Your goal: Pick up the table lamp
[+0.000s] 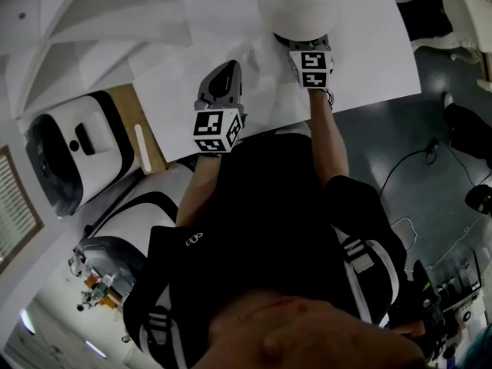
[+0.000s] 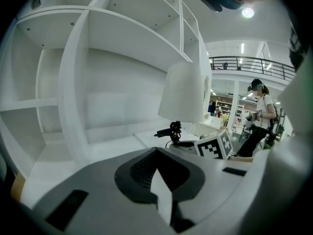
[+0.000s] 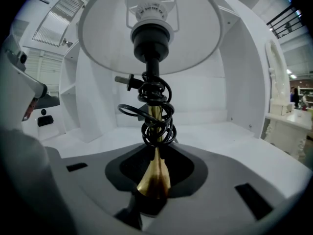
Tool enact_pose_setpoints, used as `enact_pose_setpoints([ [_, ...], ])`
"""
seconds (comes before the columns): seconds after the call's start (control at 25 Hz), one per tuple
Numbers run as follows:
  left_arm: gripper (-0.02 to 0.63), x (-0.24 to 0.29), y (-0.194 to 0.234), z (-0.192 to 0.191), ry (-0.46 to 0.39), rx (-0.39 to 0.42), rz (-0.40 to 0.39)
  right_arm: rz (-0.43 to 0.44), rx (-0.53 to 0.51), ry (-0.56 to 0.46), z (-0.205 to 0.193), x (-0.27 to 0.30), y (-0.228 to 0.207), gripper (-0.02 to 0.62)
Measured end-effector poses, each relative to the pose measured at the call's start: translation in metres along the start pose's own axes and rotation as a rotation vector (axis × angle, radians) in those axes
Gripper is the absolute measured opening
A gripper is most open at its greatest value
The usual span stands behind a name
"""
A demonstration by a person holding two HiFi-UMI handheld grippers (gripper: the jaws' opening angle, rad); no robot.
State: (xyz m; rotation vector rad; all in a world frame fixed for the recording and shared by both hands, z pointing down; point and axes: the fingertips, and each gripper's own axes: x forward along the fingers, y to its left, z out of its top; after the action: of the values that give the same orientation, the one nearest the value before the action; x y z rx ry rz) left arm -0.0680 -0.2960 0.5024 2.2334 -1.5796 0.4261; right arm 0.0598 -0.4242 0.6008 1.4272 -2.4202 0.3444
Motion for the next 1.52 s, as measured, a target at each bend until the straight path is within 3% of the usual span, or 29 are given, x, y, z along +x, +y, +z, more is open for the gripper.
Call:
enact_pose_setpoints([
  [0.44, 0.011, 0.005, -0.014, 0.011, -0.048, -0.023, -0.042, 0.043, -0.012, -0.031, 0.035, -0.047, 0.010, 0.104],
  [0.68, 0.011, 0.010, -0.022, 0.024, -0.083, -0.027, -0.068, 0.072, 0.043, -0.071, 0.053, -0.078, 0.016, 0.103],
  [1.52, 0.011, 0.001, -0.084, 0.094, -0.244, 0.005, -0.261, -0.076, 0.034, -0.088, 0.112, -0.179, 0.002, 0.103],
])
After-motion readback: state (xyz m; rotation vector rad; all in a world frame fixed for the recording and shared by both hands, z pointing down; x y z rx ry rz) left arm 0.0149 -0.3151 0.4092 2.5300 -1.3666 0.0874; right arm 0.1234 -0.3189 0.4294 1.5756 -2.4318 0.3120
